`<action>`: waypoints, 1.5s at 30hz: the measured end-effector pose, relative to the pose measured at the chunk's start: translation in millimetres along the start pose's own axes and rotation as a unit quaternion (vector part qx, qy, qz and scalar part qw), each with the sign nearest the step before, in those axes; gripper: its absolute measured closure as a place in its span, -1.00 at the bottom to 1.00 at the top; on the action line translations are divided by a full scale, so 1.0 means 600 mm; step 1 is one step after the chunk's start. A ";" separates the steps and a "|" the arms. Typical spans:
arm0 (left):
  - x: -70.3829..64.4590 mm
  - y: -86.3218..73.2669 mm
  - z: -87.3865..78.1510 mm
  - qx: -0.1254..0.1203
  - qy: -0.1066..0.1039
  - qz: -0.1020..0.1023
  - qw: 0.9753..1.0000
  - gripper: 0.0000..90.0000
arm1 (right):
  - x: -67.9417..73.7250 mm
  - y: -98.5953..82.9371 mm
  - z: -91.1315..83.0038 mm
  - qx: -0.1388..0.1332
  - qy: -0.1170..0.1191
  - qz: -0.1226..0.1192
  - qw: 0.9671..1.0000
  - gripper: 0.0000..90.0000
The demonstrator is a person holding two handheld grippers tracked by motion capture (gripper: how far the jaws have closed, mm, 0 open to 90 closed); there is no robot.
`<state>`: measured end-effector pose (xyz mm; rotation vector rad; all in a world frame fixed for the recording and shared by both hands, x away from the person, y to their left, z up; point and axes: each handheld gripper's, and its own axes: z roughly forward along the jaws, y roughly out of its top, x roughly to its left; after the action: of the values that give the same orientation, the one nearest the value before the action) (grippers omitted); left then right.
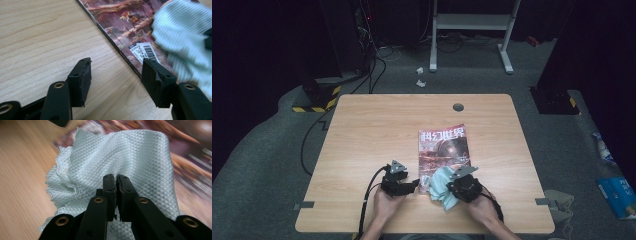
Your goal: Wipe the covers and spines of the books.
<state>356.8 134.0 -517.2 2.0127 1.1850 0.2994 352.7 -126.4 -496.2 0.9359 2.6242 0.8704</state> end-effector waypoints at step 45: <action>-0.044 0.002 0.013 0.014 -0.004 0.029 0.999 -0.23 | -0.046 -0.006 -0.007 0.007 -0.039 0.020 0.999 0.89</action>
<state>347.4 108.2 -517.1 2.0740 1.1334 0.3040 370.4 -148.2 -494.8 1.0081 2.5563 0.8092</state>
